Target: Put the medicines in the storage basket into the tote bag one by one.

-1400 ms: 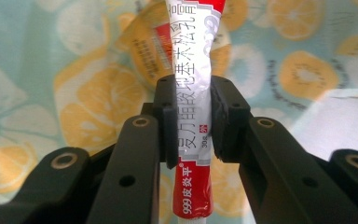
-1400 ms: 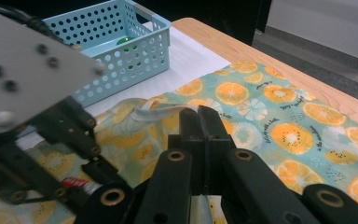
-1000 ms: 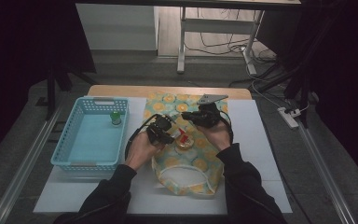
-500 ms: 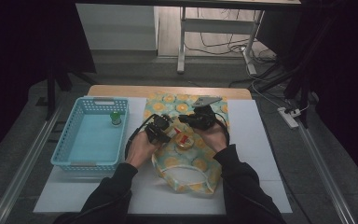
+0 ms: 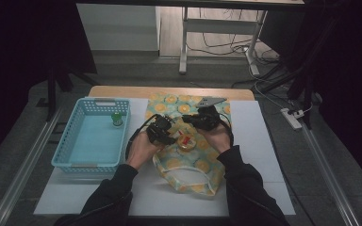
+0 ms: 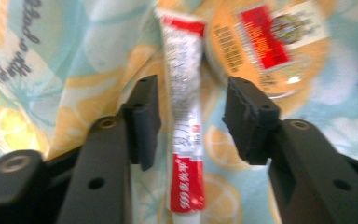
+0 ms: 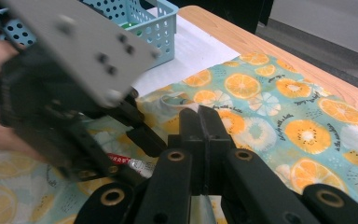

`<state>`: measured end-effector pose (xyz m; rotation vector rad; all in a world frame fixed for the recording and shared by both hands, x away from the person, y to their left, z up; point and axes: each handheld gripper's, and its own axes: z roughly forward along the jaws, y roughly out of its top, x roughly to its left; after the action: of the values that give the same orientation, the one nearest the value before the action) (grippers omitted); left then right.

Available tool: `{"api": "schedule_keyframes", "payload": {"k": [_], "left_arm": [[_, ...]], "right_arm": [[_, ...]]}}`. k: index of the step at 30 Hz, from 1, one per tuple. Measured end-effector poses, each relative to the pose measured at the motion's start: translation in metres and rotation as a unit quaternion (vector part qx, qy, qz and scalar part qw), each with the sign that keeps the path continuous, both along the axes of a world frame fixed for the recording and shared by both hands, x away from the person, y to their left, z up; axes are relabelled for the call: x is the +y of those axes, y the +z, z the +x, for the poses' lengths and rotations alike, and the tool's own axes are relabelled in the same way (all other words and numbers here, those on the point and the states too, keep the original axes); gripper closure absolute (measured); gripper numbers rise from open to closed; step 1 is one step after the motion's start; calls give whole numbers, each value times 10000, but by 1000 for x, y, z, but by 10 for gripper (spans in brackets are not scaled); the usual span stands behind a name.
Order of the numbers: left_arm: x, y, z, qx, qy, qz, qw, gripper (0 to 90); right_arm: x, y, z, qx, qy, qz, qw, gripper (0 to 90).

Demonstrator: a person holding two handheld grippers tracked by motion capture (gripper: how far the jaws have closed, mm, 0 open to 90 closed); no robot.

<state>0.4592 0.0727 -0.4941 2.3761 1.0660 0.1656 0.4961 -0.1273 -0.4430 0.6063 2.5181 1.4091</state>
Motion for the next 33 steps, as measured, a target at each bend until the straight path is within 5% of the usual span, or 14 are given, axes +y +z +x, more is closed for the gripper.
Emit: {"api": "schedule_keyframes", "payload": {"k": [3,8,18,33], "left_arm": [[5,7,-6,-52,-97,-229,9997,483],[12,19,-17,-300,-328,-311,9985,394],[28,40,-31,-289,-420,-1021,9935,240],[61,57,-40,-526,-265,-1263,9902,55]], "right_arm": [[-2,1,1,2,-25,30,10000,900],[-4,1,2,-4,-55,-13,10000,900],[-6,0,4,25,-69,-1,10000,900],[-7,1,4,36,-75,-18,10000,900]]}}
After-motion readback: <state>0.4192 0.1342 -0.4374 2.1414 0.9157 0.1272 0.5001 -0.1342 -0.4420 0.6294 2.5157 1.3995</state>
